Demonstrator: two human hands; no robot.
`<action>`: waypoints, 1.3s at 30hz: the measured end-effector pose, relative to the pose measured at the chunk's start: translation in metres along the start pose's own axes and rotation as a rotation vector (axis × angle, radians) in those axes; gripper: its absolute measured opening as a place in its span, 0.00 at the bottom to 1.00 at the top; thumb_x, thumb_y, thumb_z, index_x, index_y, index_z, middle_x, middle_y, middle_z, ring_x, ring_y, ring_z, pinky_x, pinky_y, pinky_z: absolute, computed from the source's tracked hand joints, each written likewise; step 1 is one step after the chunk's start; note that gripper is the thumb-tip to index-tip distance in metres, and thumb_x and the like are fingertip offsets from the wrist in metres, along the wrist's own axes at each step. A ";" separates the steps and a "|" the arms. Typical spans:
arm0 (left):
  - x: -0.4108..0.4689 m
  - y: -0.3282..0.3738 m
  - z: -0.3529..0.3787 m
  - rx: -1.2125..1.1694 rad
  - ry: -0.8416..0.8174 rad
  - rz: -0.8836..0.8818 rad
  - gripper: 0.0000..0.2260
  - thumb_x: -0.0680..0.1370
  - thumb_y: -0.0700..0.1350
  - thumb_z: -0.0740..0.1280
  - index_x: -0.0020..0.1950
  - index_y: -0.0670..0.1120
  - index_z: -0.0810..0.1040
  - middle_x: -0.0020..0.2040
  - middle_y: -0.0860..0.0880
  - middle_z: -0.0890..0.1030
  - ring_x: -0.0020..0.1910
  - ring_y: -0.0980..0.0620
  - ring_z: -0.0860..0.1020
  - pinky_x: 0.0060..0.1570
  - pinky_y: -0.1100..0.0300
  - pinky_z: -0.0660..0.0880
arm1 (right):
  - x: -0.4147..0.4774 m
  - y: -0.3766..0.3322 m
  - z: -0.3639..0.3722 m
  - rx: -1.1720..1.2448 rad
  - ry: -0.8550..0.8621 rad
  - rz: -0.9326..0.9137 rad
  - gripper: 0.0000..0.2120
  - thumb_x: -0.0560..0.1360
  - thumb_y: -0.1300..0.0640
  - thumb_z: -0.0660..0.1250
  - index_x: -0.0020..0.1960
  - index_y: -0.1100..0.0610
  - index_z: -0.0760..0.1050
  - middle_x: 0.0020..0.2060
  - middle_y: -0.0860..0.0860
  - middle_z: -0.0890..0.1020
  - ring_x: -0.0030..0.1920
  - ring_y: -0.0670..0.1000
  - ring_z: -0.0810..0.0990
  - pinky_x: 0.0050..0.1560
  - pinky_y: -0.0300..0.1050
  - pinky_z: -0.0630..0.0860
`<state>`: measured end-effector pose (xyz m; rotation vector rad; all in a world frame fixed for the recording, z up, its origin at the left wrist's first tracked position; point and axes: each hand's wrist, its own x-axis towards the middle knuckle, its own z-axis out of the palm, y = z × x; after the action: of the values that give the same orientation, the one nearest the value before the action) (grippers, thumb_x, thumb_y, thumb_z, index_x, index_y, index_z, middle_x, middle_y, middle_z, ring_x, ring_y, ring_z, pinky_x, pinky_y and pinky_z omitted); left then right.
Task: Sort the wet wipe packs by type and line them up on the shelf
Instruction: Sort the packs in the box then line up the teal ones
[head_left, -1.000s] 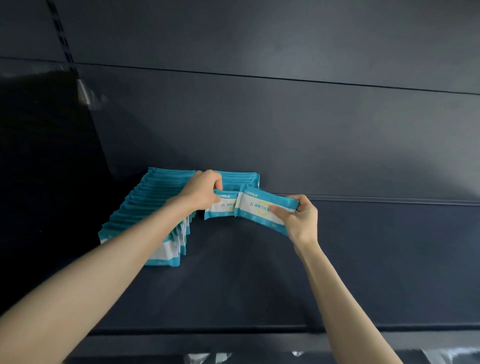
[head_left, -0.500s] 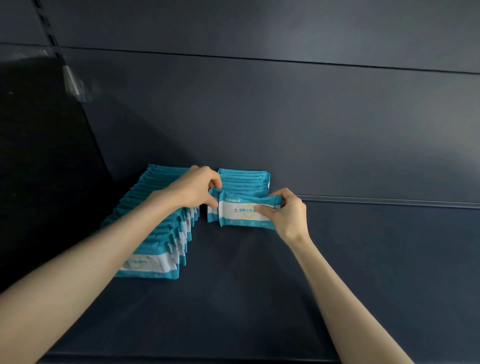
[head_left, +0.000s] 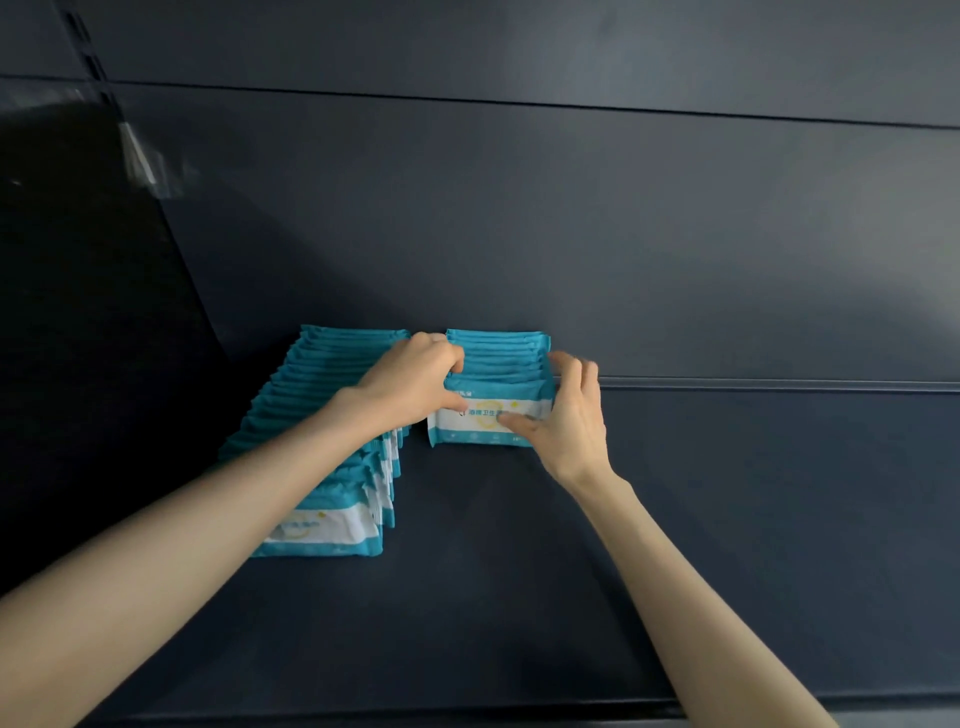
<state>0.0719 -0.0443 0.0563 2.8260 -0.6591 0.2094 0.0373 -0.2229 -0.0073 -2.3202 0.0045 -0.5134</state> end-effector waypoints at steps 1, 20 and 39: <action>0.001 0.000 0.000 0.010 0.003 0.007 0.21 0.71 0.52 0.74 0.59 0.42 0.77 0.57 0.47 0.77 0.55 0.49 0.75 0.51 0.59 0.70 | 0.000 0.002 -0.001 -0.006 -0.048 -0.012 0.40 0.67 0.52 0.76 0.72 0.54 0.59 0.66 0.48 0.65 0.65 0.50 0.66 0.59 0.46 0.71; -0.003 0.005 -0.003 0.171 0.029 0.045 0.21 0.72 0.56 0.71 0.60 0.46 0.74 0.57 0.49 0.73 0.56 0.50 0.73 0.45 0.58 0.69 | 0.002 -0.008 -0.013 -0.339 -0.167 -0.038 0.38 0.73 0.45 0.69 0.76 0.52 0.55 0.74 0.50 0.62 0.70 0.56 0.63 0.68 0.51 0.61; -0.083 0.162 0.024 -0.269 0.337 0.433 0.19 0.75 0.50 0.62 0.63 0.44 0.76 0.58 0.49 0.79 0.56 0.49 0.76 0.56 0.54 0.71 | -0.167 0.020 -0.158 -0.325 0.351 0.112 0.16 0.77 0.52 0.66 0.62 0.57 0.75 0.65 0.51 0.75 0.63 0.55 0.72 0.60 0.51 0.72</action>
<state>-0.0731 -0.1573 0.0483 2.2878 -1.1121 0.6049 -0.1707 -0.3184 0.0203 -2.4902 0.4111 -0.9121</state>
